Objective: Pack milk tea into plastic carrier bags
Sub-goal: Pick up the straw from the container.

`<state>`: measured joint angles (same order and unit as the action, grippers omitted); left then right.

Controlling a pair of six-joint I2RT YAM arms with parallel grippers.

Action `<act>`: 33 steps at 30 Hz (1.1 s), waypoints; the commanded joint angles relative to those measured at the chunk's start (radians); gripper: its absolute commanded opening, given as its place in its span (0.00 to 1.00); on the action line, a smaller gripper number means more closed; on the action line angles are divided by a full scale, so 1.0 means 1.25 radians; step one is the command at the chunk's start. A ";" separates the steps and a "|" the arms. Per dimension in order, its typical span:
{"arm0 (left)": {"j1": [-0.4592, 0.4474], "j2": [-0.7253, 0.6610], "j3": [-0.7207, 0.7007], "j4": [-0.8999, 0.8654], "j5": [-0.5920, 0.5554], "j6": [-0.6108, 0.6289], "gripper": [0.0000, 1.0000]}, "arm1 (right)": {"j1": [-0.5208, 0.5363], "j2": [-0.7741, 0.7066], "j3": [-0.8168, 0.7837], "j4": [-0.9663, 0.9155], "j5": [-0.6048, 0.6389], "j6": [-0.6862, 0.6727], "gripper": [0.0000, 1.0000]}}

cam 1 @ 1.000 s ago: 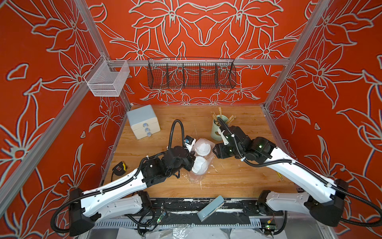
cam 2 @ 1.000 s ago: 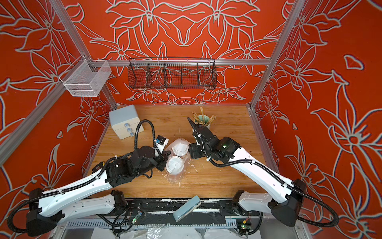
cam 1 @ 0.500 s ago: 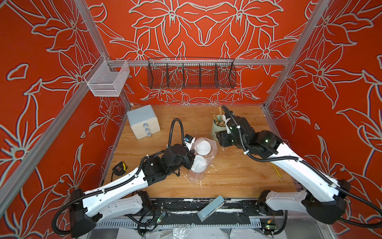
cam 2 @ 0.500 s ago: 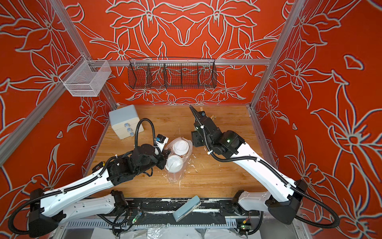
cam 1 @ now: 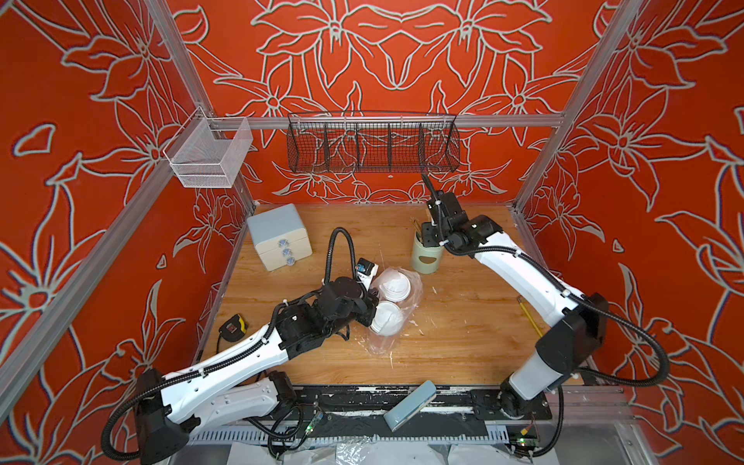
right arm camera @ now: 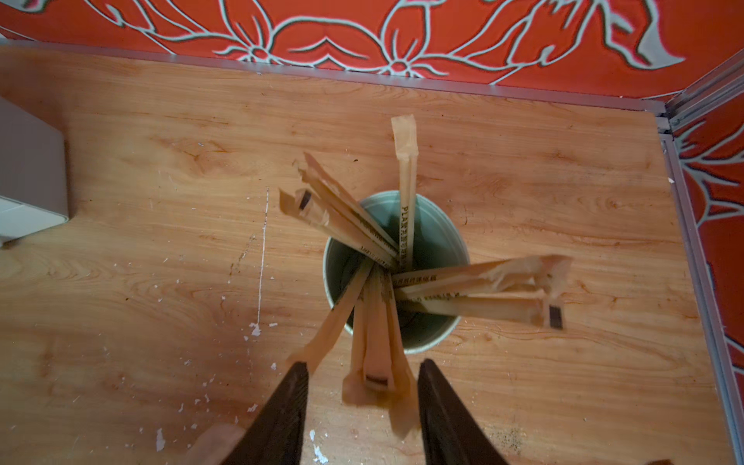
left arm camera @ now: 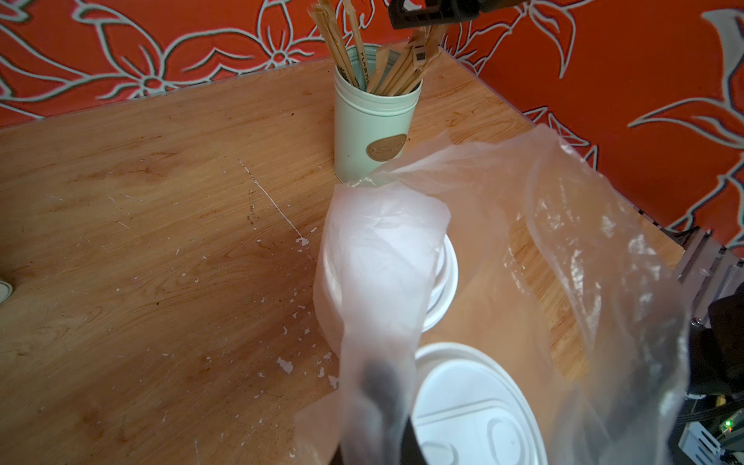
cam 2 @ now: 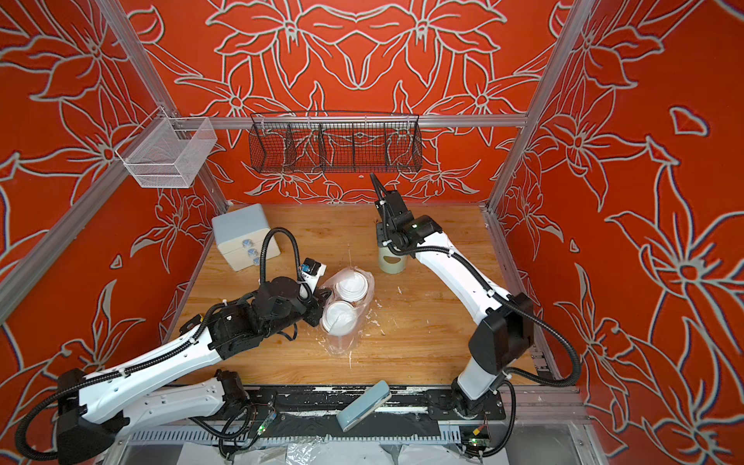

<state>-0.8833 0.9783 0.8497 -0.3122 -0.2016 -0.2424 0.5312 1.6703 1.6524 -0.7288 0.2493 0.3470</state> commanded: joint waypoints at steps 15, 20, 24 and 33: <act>0.015 0.000 -0.009 0.024 0.014 -0.004 0.00 | -0.024 0.060 0.153 -0.210 -0.053 -0.018 0.40; 0.016 0.000 -0.012 0.029 0.015 -0.003 0.00 | -0.025 0.062 0.140 -0.224 -0.019 -0.029 0.37; 0.016 0.000 -0.011 0.030 0.015 -0.006 0.00 | -0.031 0.063 0.139 -0.202 -0.029 -0.030 0.34; 0.017 0.000 -0.012 0.024 0.012 -0.007 0.00 | -0.040 0.090 0.154 -0.208 -0.060 -0.035 0.25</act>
<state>-0.8700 0.9783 0.8486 -0.3042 -0.1875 -0.2447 0.4858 1.7641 1.8191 -0.9630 0.1928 0.3130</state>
